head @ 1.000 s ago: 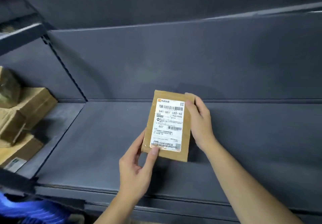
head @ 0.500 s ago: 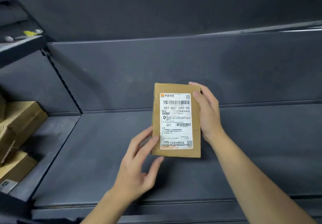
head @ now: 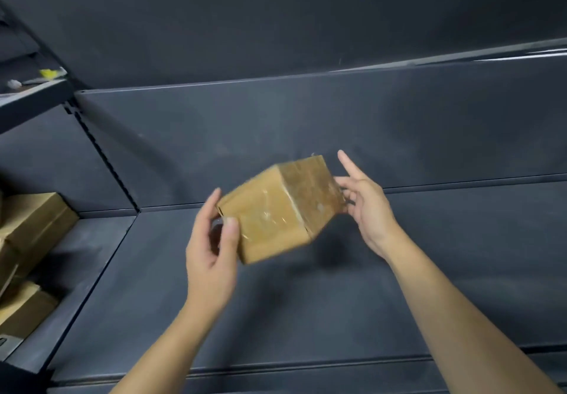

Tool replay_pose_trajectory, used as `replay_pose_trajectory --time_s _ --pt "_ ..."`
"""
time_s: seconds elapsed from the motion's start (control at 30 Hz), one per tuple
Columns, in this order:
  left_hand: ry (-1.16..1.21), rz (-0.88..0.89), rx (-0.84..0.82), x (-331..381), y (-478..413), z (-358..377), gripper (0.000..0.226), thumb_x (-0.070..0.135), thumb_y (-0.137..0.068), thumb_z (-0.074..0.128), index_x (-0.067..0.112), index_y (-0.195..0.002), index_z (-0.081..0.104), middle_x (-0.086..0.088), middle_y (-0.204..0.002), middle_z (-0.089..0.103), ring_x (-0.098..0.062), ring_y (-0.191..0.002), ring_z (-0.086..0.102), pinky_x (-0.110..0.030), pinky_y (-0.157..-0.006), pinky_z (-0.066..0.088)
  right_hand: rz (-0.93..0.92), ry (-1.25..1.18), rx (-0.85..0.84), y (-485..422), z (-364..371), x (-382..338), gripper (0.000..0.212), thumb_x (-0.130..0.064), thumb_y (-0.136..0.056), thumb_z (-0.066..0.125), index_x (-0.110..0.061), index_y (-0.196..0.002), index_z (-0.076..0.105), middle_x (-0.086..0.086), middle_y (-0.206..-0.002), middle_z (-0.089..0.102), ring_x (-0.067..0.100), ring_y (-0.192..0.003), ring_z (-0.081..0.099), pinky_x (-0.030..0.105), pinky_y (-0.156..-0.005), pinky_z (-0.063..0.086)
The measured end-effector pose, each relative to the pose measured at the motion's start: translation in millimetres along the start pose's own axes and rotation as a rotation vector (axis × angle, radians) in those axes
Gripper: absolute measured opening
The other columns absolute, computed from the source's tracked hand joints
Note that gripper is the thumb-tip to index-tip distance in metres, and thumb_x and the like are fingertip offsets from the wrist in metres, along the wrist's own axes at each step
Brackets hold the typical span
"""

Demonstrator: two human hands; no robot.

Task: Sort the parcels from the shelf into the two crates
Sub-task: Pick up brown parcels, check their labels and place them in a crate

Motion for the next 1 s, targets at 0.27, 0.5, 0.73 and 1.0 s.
replay_pose_trajectory --time_s 0.27,0.5,0.73,1.0 --pt "0.258 -0.489 0.026 39.6 -75.4 19.4 0.051 0.054 -0.108 0.036 0.023 -0.108 0.078 0.009 -0.099 0.078 -0.011 -0.086 0.070 -0.033 -0.072 0.050 0.207 -0.153 -0.394 21.1 -28.4 26.5 0.100 -0.012 -0.072 0.075 -0.024 -0.161 0.031 0.003 -0.137 0.066 0.019 -0.117 0.066 0.033 -0.092 0.055" --pt "0.315 -0.505 -0.307 58.6 -93.9 54.9 0.038 0.045 -0.107 0.039 0.033 -0.134 0.062 0.011 -0.112 0.076 -0.012 -0.106 0.073 -0.044 -0.099 0.055 0.235 0.030 -0.229 46.5 -2.0 54.3 0.069 -0.047 -0.067 0.077 -0.013 -0.126 0.063 0.004 -0.115 0.072 0.020 -0.111 0.067 0.040 -0.094 0.056" --pt "0.173 -0.466 -0.384 43.9 -98.6 53.4 0.039 0.053 -0.101 0.056 0.031 -0.130 0.067 0.006 -0.128 0.072 -0.019 -0.122 0.067 -0.053 -0.110 0.049 0.178 0.028 -0.119 59.5 0.0 66.8 0.066 -0.057 -0.077 0.067 -0.023 -0.133 0.066 -0.004 -0.130 0.070 0.014 -0.123 0.063 0.047 -0.097 0.058" --pt "0.138 -0.570 -0.318 34.2 -90.9 50.3 0.063 0.077 -0.096 0.042 0.028 -0.125 0.069 0.006 -0.113 0.076 -0.016 -0.097 0.073 -0.037 -0.070 0.060 -0.142 0.080 -0.023 63.3 3.4 57.4 0.072 -0.043 -0.085 0.075 -0.024 -0.150 0.050 -0.003 -0.148 0.058 0.014 -0.137 0.056 0.026 -0.105 0.049"
Point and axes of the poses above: each hand's wrist, its own y-axis away from the middle knuckle, its own z-axis out of the palm, x = y × z, the point moved 2 cm from there along -y, towards the middle knuckle
